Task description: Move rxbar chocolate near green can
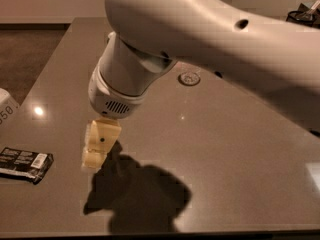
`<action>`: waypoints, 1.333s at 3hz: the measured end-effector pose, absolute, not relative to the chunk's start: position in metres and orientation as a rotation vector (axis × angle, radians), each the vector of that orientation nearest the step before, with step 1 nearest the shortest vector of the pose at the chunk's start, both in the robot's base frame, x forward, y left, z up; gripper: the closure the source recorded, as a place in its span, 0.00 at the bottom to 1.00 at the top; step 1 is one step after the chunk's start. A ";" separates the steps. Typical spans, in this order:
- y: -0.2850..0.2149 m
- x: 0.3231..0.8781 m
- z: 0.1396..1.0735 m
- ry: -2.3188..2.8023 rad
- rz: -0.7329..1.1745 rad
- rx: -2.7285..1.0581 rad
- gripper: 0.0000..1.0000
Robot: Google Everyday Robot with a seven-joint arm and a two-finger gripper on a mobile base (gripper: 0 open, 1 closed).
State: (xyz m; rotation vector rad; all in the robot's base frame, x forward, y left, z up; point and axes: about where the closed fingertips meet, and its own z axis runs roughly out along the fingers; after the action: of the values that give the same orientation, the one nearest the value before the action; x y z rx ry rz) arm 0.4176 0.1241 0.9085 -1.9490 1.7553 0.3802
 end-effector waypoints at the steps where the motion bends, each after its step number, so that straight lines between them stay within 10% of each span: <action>1: 0.127 0.418 0.911 1.758 0.378 -1.916 0.00; 4: 0.184 0.437 0.878 1.763 0.491 -1.769 0.00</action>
Offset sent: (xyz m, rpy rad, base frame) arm 0.0254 0.0377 -0.0119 0.1553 -0.0156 -0.1124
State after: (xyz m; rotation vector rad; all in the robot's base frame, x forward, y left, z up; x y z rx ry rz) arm 0.4371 0.1838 0.8781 -1.7692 1.7630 0.4915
